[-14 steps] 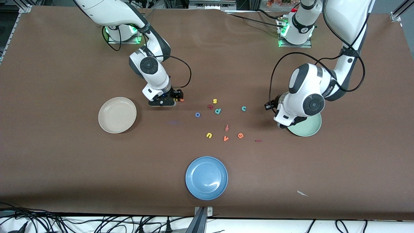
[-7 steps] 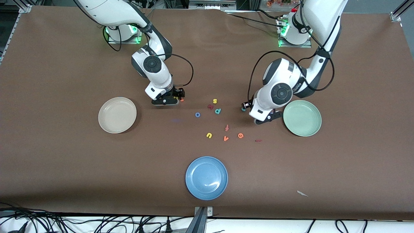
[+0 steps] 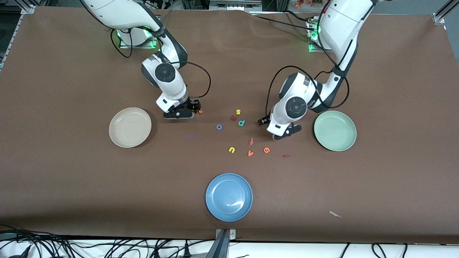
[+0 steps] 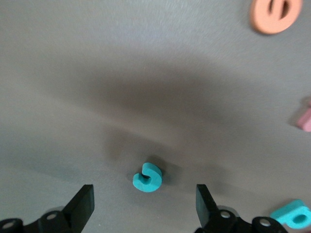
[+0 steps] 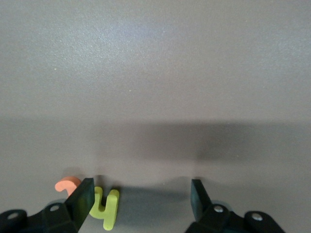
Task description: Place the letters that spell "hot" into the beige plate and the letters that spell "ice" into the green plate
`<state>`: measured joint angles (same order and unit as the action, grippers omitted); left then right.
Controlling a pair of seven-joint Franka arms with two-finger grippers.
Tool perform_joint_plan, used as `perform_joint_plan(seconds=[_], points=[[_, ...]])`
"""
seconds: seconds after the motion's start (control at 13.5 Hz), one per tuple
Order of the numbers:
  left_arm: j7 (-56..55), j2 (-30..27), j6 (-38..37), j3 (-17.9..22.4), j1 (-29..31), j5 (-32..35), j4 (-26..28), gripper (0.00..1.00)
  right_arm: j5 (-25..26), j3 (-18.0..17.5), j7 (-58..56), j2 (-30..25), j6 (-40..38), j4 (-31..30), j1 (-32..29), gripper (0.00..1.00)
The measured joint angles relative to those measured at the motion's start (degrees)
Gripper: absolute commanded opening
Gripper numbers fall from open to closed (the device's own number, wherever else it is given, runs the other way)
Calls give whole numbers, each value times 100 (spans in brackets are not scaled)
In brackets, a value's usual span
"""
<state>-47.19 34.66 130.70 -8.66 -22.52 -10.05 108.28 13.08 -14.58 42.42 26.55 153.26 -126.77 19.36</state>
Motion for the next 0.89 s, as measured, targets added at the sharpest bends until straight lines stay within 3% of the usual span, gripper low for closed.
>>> perform_joint_plan(seconds=[0.3,0.89], points=[[-141,71,23,-1,-118,0,-9,60,47,-1,0,92,115,-8,7,89],[-185,88,100,1,-124,0,-24,60,137,-18,418,99,130,-8,259,89]])
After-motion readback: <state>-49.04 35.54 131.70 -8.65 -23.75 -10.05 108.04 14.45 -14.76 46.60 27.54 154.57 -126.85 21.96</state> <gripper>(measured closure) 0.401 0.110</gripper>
